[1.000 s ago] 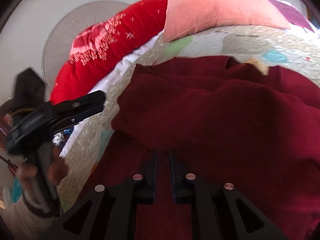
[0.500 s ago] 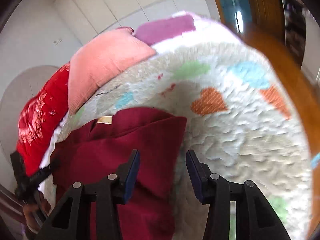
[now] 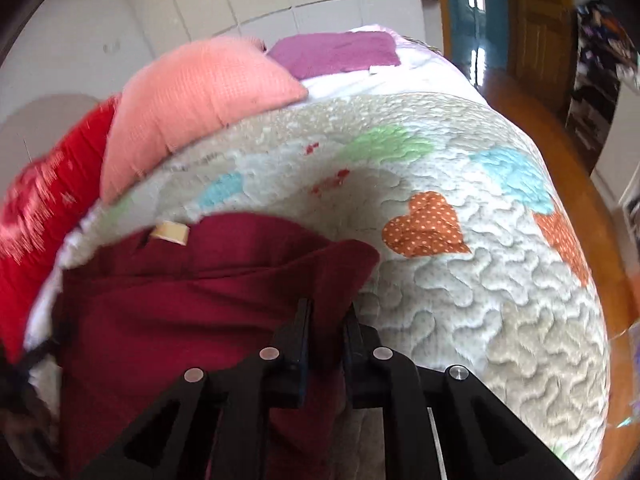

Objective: Fold small clothes

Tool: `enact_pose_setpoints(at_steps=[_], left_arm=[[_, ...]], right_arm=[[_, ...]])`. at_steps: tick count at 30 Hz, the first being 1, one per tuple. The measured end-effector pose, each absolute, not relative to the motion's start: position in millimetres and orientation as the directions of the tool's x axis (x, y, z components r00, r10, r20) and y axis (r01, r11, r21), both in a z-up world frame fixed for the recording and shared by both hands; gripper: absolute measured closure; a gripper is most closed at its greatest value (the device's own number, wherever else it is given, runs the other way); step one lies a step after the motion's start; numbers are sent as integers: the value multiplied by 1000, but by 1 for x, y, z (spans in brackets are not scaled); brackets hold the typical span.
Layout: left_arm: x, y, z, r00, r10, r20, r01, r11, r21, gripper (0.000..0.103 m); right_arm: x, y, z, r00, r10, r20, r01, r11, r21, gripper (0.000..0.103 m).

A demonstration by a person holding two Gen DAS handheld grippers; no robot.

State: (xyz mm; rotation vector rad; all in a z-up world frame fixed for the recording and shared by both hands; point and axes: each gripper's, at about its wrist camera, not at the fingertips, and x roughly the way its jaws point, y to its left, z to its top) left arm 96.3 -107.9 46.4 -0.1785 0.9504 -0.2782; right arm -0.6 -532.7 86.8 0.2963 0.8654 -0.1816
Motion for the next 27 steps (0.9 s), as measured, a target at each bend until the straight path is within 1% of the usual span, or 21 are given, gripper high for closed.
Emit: enact_pose_setpoints(at_steps=[2, 3, 5, 7, 11, 12, 15, 16, 18, 19, 22, 24, 25, 27], left_arm=[[98, -104, 45, 542, -326, -775, 140, 944, -300, 83], [100, -102, 45, 540, -327, -775, 128, 943, -308, 82], [99, -101, 45, 537, -333, -775, 123, 940, -319, 82], [98, -102, 46, 540, -330, -774, 125, 941, -315, 82], [96, -101, 49, 535, -324, -780, 132, 944, -302, 79], [96, -101, 50, 535, -321, -782, 132, 945, -298, 77], [95, -100, 51, 535, -315, -784, 126, 947, -295, 76], [95, -100, 51, 534, -313, -785, 125, 948, -293, 76], [94, -100, 51, 537, -309, -785, 122, 949, -290, 75], [93, -100, 50, 538, -307, -785, 120, 950, -289, 75], [89, -97, 50, 542, -305, -783, 115, 950, -290, 74], [83, -92, 48, 546, -310, -779, 106, 947, -303, 73], [81, -90, 48, 547, -313, -777, 108, 946, -306, 73], [77, -87, 48, 547, -327, -771, 118, 941, -316, 73]], right_arm=[[-14, -528, 101, 653, 14, -758, 246, 942, 230, 92], [-19, -520, 105, 653, 33, -757, 214, 950, 226, 92], [-26, -497, 105, 630, 34, -776, 146, 976, 161, 92], [-42, -482, 90, 582, 39, -812, 118, 984, 132, 92], [-76, -477, 54, 491, 86, -867, 107, 982, 158, 92], [-82, -479, 51, 485, 90, -870, 111, 980, 163, 92], [-94, -492, 68, 552, 113, -826, 135, 966, 222, 92], [-94, -497, 78, 593, 102, -798, 149, 961, 234, 88], [-88, -506, 90, 647, 54, -761, 192, 954, 231, 76], [-81, -508, 92, 652, 34, -758, 212, 951, 225, 70], [-56, -505, 77, 587, 7, -810, 232, 957, 176, 70], [-46, -495, 61, 525, -103, -845, 230, 973, 25, 70], [-44, -494, 57, 524, -112, -844, 226, 974, 11, 69], [-49, -502, 59, 542, -84, -836, 262, 962, 74, 69]])
